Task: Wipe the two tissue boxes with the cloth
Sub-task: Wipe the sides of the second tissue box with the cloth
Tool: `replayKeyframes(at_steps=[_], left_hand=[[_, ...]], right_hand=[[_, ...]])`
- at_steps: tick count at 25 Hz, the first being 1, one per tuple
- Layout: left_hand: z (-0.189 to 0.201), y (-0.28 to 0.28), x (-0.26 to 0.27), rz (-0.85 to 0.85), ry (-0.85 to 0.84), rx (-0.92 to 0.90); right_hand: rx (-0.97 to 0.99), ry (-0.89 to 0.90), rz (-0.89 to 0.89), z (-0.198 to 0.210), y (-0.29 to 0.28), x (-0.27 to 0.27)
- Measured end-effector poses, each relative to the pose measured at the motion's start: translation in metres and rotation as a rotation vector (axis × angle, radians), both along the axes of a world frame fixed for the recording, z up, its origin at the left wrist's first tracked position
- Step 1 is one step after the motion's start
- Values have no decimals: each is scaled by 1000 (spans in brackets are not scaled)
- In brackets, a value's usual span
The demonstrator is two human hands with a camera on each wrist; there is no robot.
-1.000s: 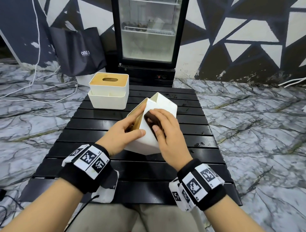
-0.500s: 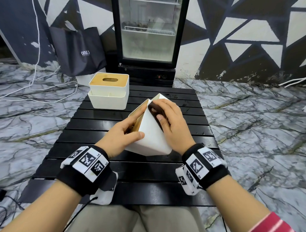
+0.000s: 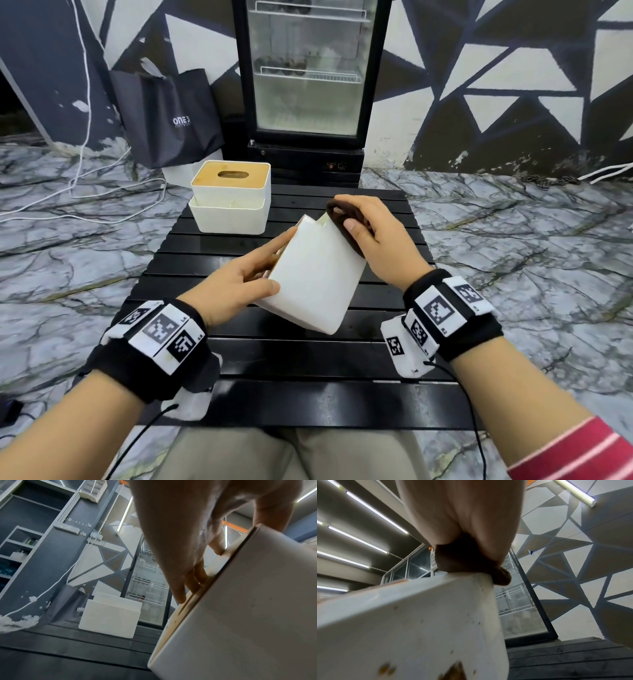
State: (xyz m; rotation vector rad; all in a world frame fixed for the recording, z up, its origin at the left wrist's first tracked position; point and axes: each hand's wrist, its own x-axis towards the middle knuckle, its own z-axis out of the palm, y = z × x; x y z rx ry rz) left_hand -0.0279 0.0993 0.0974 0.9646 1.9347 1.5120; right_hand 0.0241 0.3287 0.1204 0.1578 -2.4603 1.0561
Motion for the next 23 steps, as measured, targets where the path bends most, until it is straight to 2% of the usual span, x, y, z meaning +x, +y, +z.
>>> replayKeyframes(at_steps=[2,5,9,11,14,17,19,23], left_hand=[[5,-9,-4,13,46,-58],[16,-20,-6,61,279,-223],[28,-9,9,286,497,-276],[28,3,19,339,600,-424],[26,22,33,397,631,-634],[20,25,32,485,633,-572],[17,20,27,500,541,-468],[7,12,24,411,416,-315]], right_hand=[[-36,-70,12,7,1,5],[-108,-103,34,13,-4,15],[-183,-92,49,17,-18,23],[-220,-89,56,17,-24,24],[-254,-96,76,15,-33,25],[-408,-101,102,12,-34,24],[-478,-102,72,10,-28,25],[-491,-83,-51,7,-6,30]])
